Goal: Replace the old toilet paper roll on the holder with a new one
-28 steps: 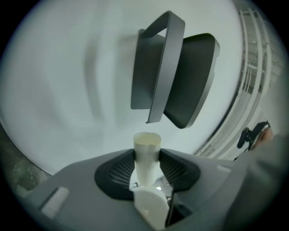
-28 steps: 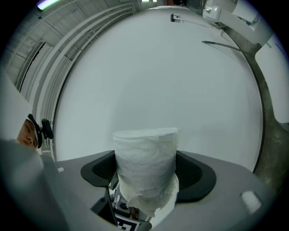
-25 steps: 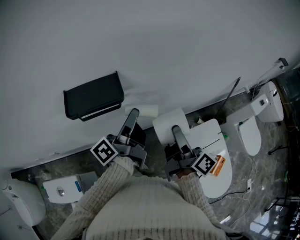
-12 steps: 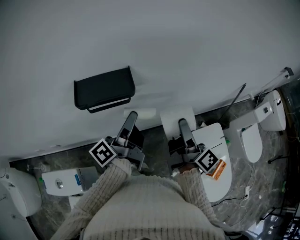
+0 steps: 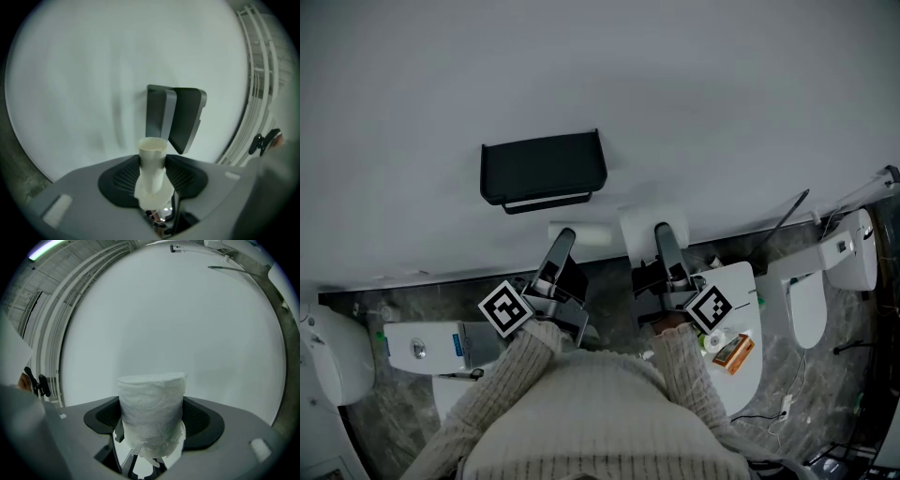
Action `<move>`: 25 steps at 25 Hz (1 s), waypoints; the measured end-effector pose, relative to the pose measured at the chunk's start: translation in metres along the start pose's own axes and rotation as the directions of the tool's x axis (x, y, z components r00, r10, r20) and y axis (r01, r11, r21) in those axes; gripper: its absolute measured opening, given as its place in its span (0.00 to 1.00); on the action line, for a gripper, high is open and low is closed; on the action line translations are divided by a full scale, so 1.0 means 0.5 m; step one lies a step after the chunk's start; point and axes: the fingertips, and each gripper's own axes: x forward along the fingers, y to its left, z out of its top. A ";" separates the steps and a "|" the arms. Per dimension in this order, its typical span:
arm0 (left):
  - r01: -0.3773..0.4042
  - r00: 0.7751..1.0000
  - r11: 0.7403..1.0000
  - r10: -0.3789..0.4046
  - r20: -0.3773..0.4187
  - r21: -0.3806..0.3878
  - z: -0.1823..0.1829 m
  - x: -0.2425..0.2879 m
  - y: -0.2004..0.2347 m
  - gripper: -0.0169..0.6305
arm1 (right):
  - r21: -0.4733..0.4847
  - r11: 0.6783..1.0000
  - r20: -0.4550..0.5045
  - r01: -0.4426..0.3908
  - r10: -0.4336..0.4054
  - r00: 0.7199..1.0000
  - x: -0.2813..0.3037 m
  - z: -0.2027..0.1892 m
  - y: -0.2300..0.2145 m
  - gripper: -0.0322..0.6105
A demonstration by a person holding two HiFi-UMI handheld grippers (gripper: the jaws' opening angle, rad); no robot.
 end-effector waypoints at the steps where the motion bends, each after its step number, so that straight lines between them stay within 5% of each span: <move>1: 0.000 1.000 1.000 0.000 0.009 -0.001 0.011 -0.009 0.001 0.27 | 0.003 1.000 -0.005 -0.007 0.007 1.000 0.013 -0.012 0.003 0.66; 25: -0.014 0.997 0.999 0.011 0.081 0.036 0.068 -0.044 -0.002 0.28 | 0.044 0.995 -0.010 -0.088 0.089 0.996 0.136 -0.040 0.036 0.66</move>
